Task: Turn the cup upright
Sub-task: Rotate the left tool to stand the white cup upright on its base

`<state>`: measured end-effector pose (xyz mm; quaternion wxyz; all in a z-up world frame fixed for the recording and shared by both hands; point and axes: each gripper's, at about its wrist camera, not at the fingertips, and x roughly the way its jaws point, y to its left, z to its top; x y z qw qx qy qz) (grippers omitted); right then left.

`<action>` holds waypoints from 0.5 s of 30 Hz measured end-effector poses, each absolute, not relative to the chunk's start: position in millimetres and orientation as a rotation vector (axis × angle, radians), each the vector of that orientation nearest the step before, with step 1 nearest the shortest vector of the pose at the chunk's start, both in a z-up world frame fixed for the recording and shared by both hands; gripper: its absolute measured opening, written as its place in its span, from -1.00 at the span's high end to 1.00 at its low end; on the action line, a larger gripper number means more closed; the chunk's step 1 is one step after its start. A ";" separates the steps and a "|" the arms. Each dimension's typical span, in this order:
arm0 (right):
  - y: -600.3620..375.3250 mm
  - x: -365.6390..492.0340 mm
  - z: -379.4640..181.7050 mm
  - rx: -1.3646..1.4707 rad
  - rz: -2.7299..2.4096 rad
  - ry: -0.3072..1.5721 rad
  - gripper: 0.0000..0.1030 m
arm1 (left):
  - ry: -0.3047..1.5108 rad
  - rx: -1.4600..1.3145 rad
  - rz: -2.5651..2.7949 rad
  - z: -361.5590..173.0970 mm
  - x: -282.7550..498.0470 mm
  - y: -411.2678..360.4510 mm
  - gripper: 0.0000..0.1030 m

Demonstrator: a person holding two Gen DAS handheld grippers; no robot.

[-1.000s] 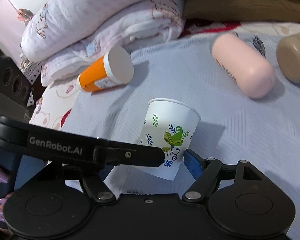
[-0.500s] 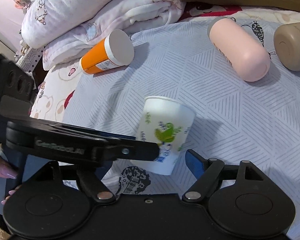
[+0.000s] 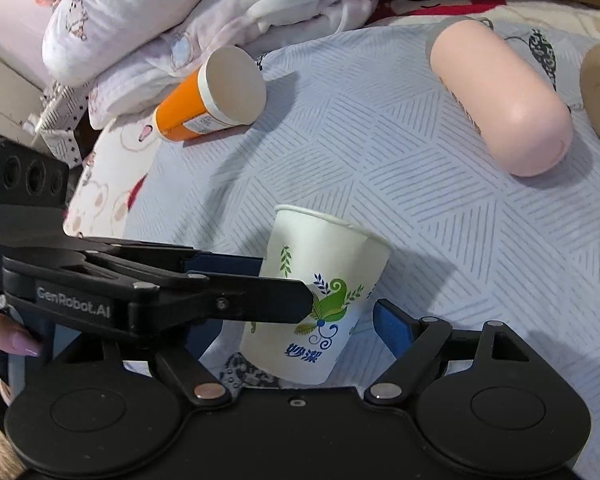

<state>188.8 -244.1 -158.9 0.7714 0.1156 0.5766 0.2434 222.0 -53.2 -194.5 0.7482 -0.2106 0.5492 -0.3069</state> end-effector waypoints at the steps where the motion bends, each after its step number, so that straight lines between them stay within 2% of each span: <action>1: -241.6 188.5 -159.7 0.226 0.535 1.250 -0.45 | 1.200 -0.462 -0.681 -195.7 221.7 -54.7 -0.31; 2: -238.3 187.8 -160.3 0.201 0.553 1.250 -0.38 | 1.201 -0.460 -0.690 -197.0 221.0 -56.1 -0.31; 7: -227.6 179.9 -153.5 0.114 0.546 1.191 -0.37 | 1.160 -0.403 -0.687 -191.4 216.4 -59.3 -0.20; 15: -213.6 159.1 -139.9 -0.071 0.539 1.020 -0.37 | 1.009 -0.224 -0.694 -165.6 202.6 -67.5 -0.19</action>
